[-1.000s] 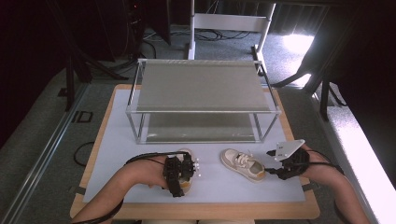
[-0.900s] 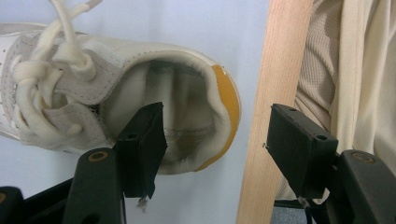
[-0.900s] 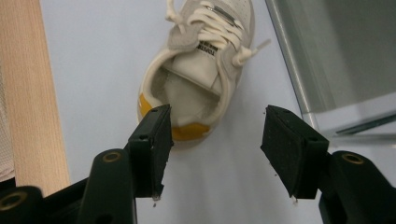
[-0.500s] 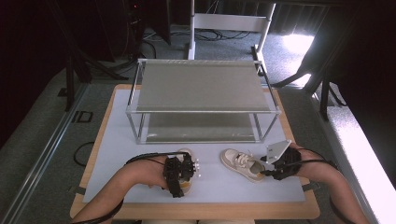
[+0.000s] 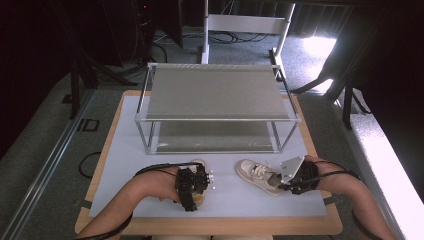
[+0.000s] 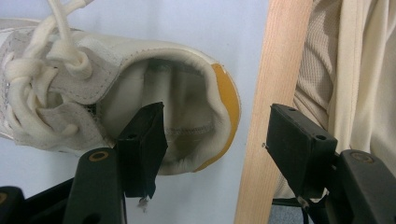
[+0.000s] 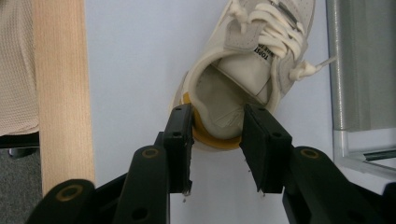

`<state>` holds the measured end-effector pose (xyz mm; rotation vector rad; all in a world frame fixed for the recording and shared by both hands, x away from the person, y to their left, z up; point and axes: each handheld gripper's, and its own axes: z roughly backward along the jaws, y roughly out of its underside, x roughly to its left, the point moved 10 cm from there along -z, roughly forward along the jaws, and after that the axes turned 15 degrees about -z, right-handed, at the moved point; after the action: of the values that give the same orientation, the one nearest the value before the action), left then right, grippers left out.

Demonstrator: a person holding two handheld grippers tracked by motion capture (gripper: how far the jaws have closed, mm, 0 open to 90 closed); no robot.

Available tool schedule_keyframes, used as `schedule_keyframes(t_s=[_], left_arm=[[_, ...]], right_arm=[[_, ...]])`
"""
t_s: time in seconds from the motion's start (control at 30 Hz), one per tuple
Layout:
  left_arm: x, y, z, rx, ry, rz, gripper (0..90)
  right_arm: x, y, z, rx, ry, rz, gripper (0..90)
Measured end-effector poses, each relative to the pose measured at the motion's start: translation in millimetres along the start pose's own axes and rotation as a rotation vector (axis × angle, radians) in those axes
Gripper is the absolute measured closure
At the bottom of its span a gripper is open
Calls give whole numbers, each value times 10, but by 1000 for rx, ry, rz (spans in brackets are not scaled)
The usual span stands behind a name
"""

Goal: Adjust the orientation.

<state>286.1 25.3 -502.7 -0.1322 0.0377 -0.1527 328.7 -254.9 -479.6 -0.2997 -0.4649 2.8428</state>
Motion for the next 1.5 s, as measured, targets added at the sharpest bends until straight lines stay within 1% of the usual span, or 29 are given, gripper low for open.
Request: schedule_keyframes(t_s=[0.07, 0.33, 0.4, 0.43, 0.5, 0.53, 0.7, 0.83, 0.9, 1.0, 1.1, 1.17, 1.27, 1.33, 1.37, 1.4, 1.43, 1.5], left_arm=[[-1, 3, 1, 0, 3, 1, 371], [1, 1, -3, 2, 2, 2, 372], [0, 1, -3, 2, 2, 1, 372], [0, 1, -3, 2, 2, 1, 372], [1, 0, -3, 3, 2, 0, 373], [1, 1, -3, 4, 1, -1, 373], [0, 1, -3, 3, -1, 0, 373], [2, 2, -2, 2, -1, 1, 379], [2, 1, -2, 3, 0, 2, 380], [2, -1, 0, 4, 0, 1, 380], [2, 0, 2, 3, 2, 4, 380], [1, -1, 3, 4, 1, 4, 380], [2, -1, 4, 5, 1, 2, 380], [3, -2, 2, 7, -1, 2, 380], [3, -2, 2, 7, -1, 2, 380], [5, -3, 1, 9, -2, 0, 380], [5, -3, 1, 9, -2, 0, 380], [5, -5, -2, 9, -2, -1, 380]], right_arm=[[5, -23, 12, -11, -8, -5, 647], [28, -73, 23, -16, -37, 7, 647], [64, -79, -9, -3, -53, 17, 659], [79, -70, -30, 12, -61, 22, 669], [100, -66, -65, 28, -68, 26, 721], [94, -70, -79, 31, -62, 31, 742], [110, -77, -90, 52, -62, 35, 776], [151, -93, -87, 64, -69, 36, 804], [166, -103, -82, 70, -59, 45, 811], [215, -145, -77, 64, -76, 45, 814], [249, -209, -49, 41, -94, 37, 813], [263, -237, -45, 40, -98, 38, 811], [286, -282, -35, 46, -113, 14, 810], [294, -322, -31, 54, -137, -23, 811], [294, -322, -31, 54, -137, -23, 811], [305, -352, -33, 68, -149, -36, 811], [317, -370, -38, 72, -152, -38, 812], [362, -434, -33, 52, -163, -41, 811]])
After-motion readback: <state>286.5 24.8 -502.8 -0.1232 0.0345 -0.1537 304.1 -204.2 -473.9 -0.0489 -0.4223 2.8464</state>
